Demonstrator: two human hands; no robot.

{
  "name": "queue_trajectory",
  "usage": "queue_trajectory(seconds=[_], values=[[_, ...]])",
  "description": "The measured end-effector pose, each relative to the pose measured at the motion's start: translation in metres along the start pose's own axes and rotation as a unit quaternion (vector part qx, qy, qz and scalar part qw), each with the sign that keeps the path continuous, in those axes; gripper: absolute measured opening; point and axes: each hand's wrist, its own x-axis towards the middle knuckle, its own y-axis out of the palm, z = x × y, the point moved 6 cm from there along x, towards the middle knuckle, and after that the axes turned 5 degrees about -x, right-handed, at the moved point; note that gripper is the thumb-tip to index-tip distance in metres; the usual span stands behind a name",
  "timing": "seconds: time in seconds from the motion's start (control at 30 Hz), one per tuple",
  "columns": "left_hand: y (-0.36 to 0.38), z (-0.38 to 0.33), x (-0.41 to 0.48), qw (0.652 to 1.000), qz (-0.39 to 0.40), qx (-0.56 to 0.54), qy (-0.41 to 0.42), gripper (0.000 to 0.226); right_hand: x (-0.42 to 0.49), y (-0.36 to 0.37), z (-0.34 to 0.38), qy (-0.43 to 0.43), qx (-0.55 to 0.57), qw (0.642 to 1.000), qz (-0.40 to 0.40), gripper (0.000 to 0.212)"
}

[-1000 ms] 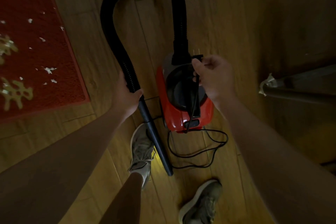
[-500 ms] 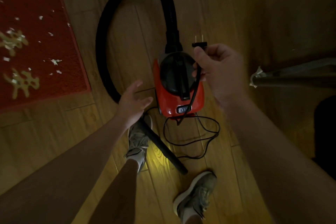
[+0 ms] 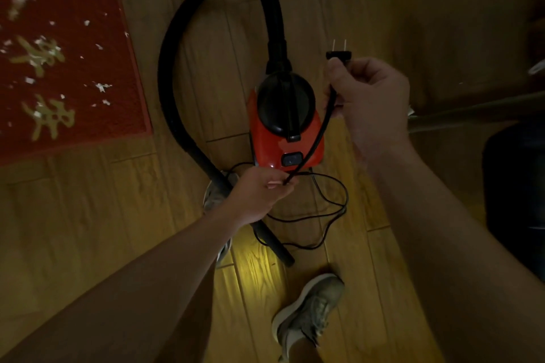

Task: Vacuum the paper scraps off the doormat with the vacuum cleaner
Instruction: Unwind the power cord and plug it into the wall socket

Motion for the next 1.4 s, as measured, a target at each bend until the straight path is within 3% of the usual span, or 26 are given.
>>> queue_trajectory(seconds=[0.17, 0.37, 0.67, 0.8, 0.93, 1.03, 1.4], values=[[0.018, -0.031, -0.029, 0.999, -0.026, -0.026, 0.022, 0.017, -0.026, -0.03, 0.035, -0.028, 0.018, 0.999, 0.001, 0.011], [0.052, -0.1, -0.08, 0.99, -0.077, -0.076, 0.088, 0.041, -0.067, -0.087, 0.119, -0.079, 0.014, 0.996, 0.03, 0.01], [0.095, -0.261, -0.214, 0.974, -0.131, -0.023, 0.181, 0.02, -0.173, -0.164, 0.301, -0.198, 0.008, 0.976, 0.086, 0.006], [0.103, -0.33, -0.278, 0.964, -0.145, -0.03, 0.222, 0.025, -0.228, -0.187, 0.382, -0.24, 0.002, 0.966, 0.098, 0.007], [0.108, -0.38, -0.342, 0.955, -0.144, -0.028, 0.258, 0.039, -0.279, -0.211, 0.442, -0.256, 0.016, 0.963, 0.084, 0.001], [0.11, -0.414, -0.39, 0.947, -0.145, -0.028, 0.287, 0.046, -0.32, -0.229, 0.477, -0.274, 0.039, 0.959, 0.055, 0.015], [0.102, -0.473, -0.548, 0.905, -0.056, 0.064, 0.418, 0.021, -0.499, -0.242, 0.554, -0.356, 0.114, 0.925, -0.071, 0.018]])
